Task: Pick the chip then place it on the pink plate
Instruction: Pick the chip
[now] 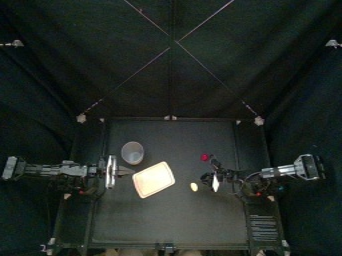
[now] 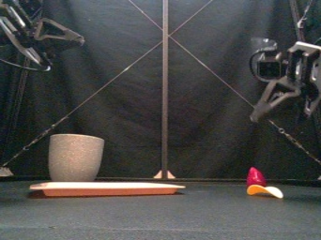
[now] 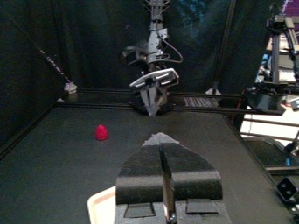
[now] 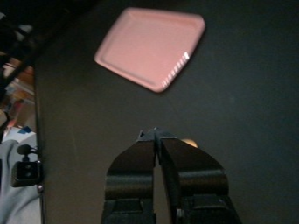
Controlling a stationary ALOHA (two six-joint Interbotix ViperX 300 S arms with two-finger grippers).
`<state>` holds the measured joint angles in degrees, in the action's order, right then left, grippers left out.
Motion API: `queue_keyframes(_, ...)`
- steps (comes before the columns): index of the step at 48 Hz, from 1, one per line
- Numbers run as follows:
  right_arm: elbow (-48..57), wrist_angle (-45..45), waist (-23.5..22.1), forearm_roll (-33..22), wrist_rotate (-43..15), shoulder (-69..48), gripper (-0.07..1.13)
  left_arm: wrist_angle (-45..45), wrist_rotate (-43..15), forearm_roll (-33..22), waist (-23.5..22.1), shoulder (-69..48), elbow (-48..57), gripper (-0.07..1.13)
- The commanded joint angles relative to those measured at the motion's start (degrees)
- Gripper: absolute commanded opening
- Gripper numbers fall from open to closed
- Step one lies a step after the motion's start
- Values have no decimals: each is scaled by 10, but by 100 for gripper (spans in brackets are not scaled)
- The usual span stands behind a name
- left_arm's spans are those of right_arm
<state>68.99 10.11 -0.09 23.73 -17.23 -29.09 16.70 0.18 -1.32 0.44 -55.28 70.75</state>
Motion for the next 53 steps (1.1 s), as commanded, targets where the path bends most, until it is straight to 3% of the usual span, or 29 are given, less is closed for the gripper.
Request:
queue_keyframes(1, -9, -31, 6, 23, -37, 30, 40, 4, -2, -1, 3, 3, -5, -1)
queue_keyframes(7, -10, -46, 3, 26, -96, 58, 75, 4, -3, -2, 5, 4, 1, -1)
queue_keyframes(12, -8, -45, 1, 27, -130, 78, 92, 4, -3, -2, 10, 3, 4, -1)
queue_keyframes(24, -42, -39, 5, 17, -195, 155, 91, 4, -2, -2, 20, 3, 14, -1)
queue_keyframes(44, -98, -44, 18, 12, -198, 241, 89, 4, -4, -2, 25, 3, 22, -1)
queue_keyframes(53, -108, -64, 30, 14, -199, 246, 80, 4, -4, -2, 26, 3, 26, -1)
